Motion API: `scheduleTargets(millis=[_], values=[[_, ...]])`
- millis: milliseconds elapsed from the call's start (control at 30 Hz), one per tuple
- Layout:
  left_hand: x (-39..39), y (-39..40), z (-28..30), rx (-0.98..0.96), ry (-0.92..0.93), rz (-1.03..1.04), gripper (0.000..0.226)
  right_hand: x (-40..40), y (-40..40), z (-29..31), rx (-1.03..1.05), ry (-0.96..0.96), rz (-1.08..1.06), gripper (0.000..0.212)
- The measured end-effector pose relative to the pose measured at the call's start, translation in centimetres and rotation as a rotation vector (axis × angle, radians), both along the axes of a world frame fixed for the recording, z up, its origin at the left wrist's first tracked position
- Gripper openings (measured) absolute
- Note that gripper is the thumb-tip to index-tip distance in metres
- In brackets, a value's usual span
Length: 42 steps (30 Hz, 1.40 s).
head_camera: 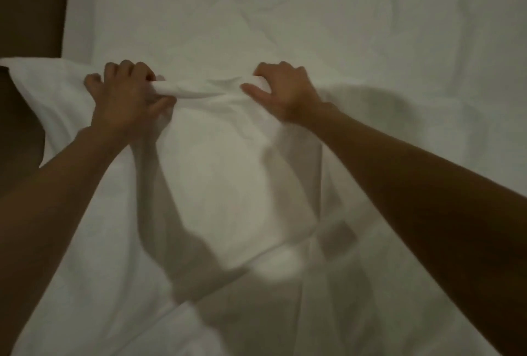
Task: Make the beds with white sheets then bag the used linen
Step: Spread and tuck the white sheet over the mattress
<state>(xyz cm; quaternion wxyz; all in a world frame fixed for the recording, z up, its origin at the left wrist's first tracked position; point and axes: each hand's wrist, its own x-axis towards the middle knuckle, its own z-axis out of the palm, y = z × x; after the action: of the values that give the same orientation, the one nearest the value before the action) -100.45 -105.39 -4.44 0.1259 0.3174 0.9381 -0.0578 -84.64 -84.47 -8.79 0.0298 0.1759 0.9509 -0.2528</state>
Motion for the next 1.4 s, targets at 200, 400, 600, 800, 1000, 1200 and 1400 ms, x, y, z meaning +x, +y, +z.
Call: scheduleTargets(millis=[200, 400, 600, 800, 1000, 1200, 1400], values=[[-0.8, -2.8, -0.8, 0.15, -0.058, 0.176, 0.072, -5.7, -3.0, 0.1, 0.142, -0.069, 0.048, 0.039], [4.1, -5.7, -2.0, 0.103, -0.063, -0.187, 0.069, -6.1, -7.6, -0.5, 0.213, 0.05, -0.168, 0.041], [2.1, -7.7, -4.9, -0.059, -0.145, -0.031, 0.064, -2.5, -14.4, -2.7, 0.254, 0.005, 0.21, 0.061], [2.7, -5.5, -3.3, -0.102, -0.255, 0.203, 0.062, 2.9, -12.8, -1.7, 0.26, -0.2, 0.138, 0.065], [18.6, -9.9, -2.0, 0.075, -0.233, -0.001, 0.069, 12.5, -12.6, -0.8, 0.219, -0.278, 0.085, 0.061], [31.0, -15.7, -2.4, -0.093, -0.298, 0.045, 0.067, 23.8, -15.8, 0.1, 0.18, -0.367, 0.0, 0.068], [35.5, -19.0, -0.2, -0.143, -0.364, 0.1, 0.069, 33.5, -20.0, 0.7, 0.156, -0.426, -0.077, 0.065]])
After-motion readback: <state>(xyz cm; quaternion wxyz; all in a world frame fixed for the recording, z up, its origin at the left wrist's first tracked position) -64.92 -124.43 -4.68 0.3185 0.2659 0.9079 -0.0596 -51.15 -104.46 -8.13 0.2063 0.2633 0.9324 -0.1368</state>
